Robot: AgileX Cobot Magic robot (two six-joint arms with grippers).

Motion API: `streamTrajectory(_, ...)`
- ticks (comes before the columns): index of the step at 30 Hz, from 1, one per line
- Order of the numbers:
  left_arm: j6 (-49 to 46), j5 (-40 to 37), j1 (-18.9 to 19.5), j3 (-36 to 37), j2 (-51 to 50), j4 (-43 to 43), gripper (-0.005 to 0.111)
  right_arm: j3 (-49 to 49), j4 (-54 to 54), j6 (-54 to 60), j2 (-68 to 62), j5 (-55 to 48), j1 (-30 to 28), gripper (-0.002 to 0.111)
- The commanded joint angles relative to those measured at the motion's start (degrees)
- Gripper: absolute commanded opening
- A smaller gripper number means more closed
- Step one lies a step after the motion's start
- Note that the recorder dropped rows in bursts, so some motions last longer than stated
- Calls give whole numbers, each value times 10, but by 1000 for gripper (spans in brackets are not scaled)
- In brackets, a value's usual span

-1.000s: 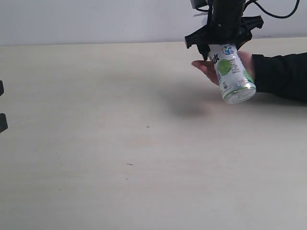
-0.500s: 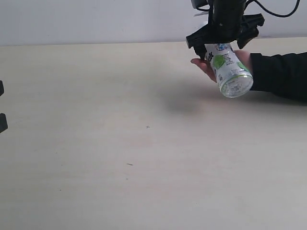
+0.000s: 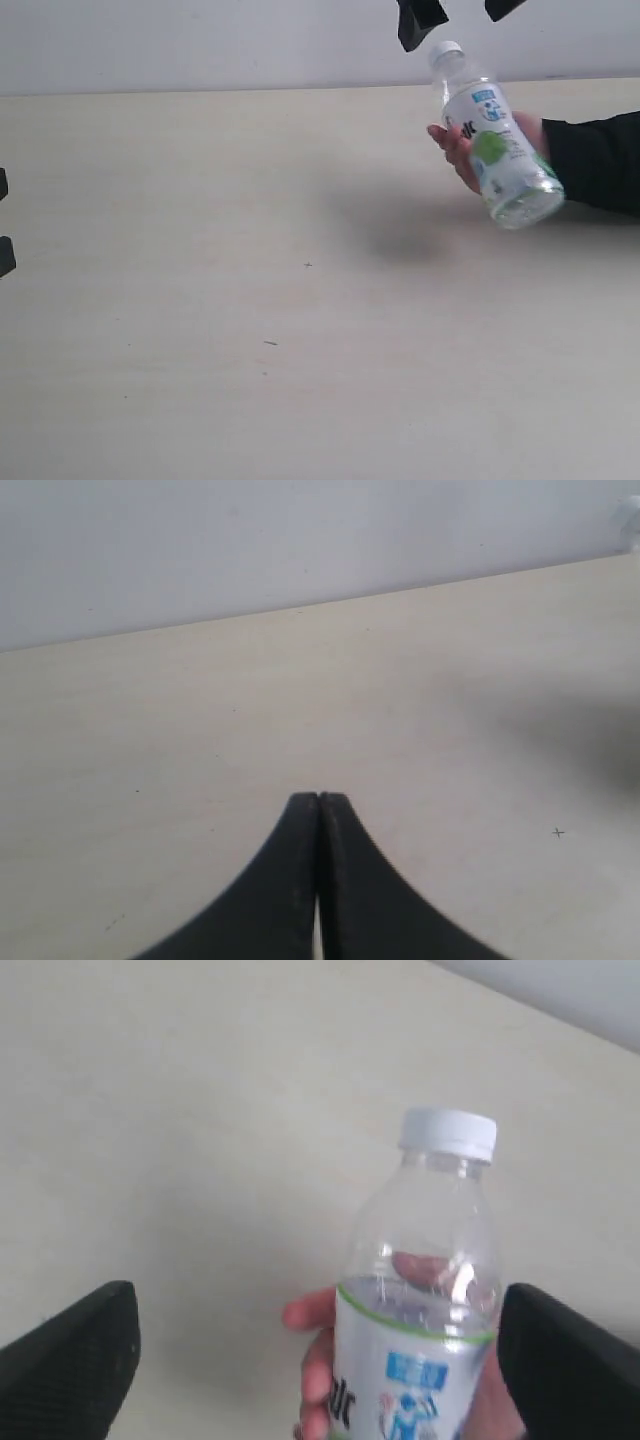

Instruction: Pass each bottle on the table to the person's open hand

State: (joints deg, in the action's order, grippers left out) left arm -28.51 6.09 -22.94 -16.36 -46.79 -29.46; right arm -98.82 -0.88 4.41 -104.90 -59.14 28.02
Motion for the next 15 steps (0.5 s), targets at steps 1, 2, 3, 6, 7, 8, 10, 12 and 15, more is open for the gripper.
streamTrajectory(1, 3, 0, 2, 3, 1, 3, 0, 87, 9, 16, 88, 11, 0, 91)
streamTrajectory(2, 3, 0, 2, 3, 1, 3, 0, 105, 9, 19, 106, 14, 0, 91)
streamTrajectory(3, 3, 0, 2, 3, 1, 3, 0, 127, 16, 19, 129, 19, 0, 91)
streamTrajectory(6, 3, 0, 2, 3, 1, 3, 0, 197, 21, 20, 195, 21, 0, 91)
streamTrajectory(7, 3, 0, 2, 3, 1, 3, 0, 221, 21, 23, 218, 22, 0, 91)
streamTrajectory(8, 3, 0, 2, 3, 1, 3, 0, 239, 21, 28, 236, 24, 0, 91)
streamTrajectory(10, 3, 0, 2, 3, 1, 3, 0, 285, 21, 34, 285, 39, 0, 90)
streamTrajectory(12, 3, 0, 2, 3, 1, 3, 0, 327, 33, 48, 336, 58, 0, 86)
streamTrajectory(15, 3, 0, 2, 3, 1, 3, 0, 394, 86, 90, 407, 105, 0, 70)
